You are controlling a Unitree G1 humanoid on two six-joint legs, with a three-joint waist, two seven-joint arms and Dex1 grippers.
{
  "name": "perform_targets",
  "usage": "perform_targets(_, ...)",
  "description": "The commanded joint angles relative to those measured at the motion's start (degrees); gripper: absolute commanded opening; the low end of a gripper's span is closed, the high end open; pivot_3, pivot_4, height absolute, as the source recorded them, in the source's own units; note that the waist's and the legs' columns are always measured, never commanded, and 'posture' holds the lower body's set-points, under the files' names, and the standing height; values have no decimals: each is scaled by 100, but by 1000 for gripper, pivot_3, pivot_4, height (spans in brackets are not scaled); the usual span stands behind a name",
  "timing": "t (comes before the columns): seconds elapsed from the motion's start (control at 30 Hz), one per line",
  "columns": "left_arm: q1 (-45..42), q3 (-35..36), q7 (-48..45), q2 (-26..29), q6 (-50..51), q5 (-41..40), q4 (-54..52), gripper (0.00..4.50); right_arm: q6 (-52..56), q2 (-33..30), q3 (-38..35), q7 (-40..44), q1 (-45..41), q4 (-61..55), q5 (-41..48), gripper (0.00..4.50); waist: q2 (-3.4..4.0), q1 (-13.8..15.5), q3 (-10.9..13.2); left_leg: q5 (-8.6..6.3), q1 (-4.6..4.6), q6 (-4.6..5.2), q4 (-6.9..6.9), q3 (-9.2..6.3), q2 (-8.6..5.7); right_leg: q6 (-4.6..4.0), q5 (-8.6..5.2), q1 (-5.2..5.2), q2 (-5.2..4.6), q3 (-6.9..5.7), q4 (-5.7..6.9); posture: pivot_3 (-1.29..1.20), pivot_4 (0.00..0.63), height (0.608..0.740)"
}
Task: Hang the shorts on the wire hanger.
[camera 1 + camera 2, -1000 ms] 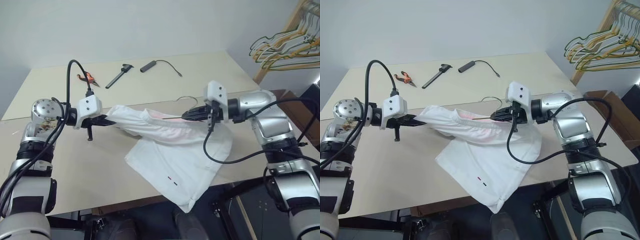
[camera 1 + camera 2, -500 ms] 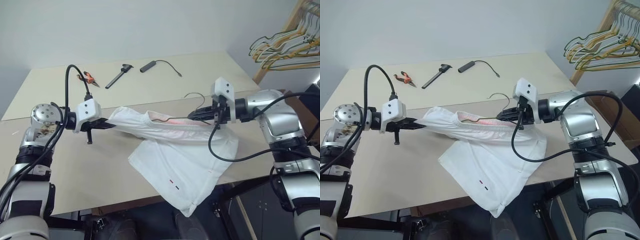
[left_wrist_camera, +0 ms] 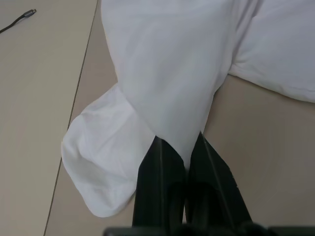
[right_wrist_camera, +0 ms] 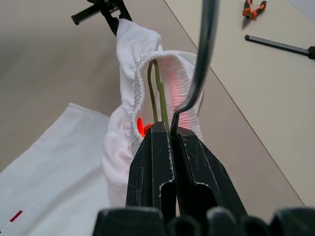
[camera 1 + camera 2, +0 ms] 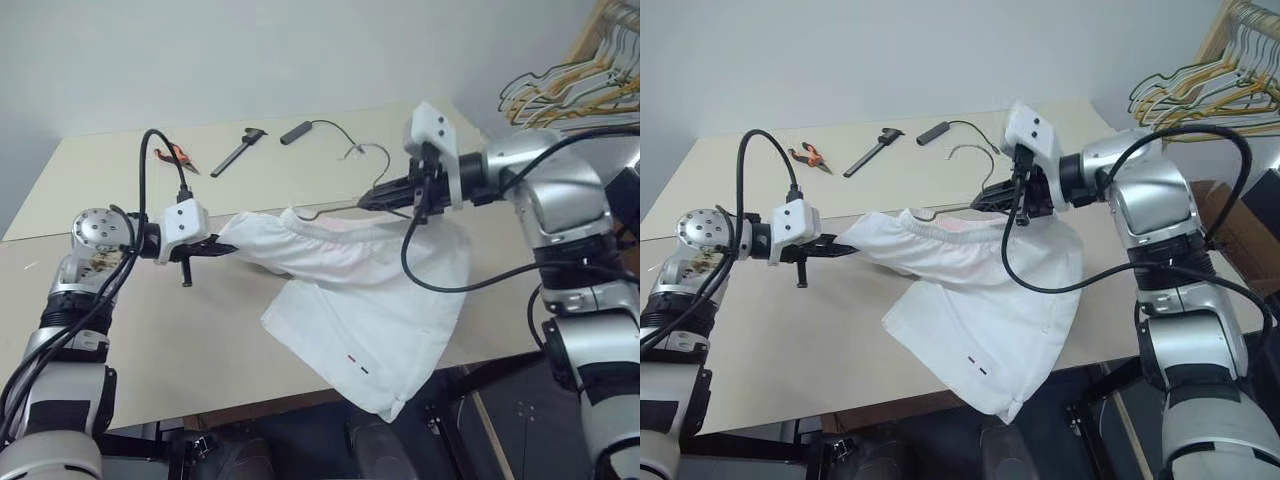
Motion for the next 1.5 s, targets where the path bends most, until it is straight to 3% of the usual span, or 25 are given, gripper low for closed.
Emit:
perform_targets(0.03,-171,41,173,33,-158,115,16,84,24,-130,-19,300,-153,-113,115,0,-1,-2,-1,0,0,0,0,0,0,0,0,0,0,0,0,-115,50,740)
perform_targets(0.2,-2,114,-60,294,-195,84,-20,84,-57,-203,-153,370,-332,120,87,0,-1,-40,-2,0,-2,0,0,0,0,0,0,-5,0,0,1,-115,46,740)
perform_targets(0.33,59,451,-615,535,239,-593,-497,84,-227,-225,-153,333,-701,524,-43,0,0,-79,-2,1,0,-1,-1,5,1,-1,0,-10,0,4,9,-119,43,740)
perform_targets(0.53,-162,1030,-1497,818,2147,-2153,-1820,84,-192,-132,-77,223,-844,667,-131,0,-6,-51,-6,1,-11,-2,0,0,1,-1,0,-12,0,-1,6,-114,40,740)
perform_targets(0.8,145,692,-927,603,1403,-1323,-1817,84,-127,-208,-135,458,-747,478,36,0,13,-36,-26,16,5,-21,0,2,0,-5,3,-3,0,1,18,-117,44,740)
perform_targets(1.13,-64,643,-724,545,1009,-1017,-1330,84,-210,-773,63,1269,-86,-347,268,0,12,-46,-26,28,7,-18,0,0,2,-12,9,-4,2,-1,25,-120,47,740)
perform_targets(1.5,468,568,-1021,644,1030,-1099,-1835,84,197,-355,-183,520,-392,19,308,0,12,-53,-26,29,8,-19,-1,0,2,-14,10,-7,3,1,28,-114,44,740)
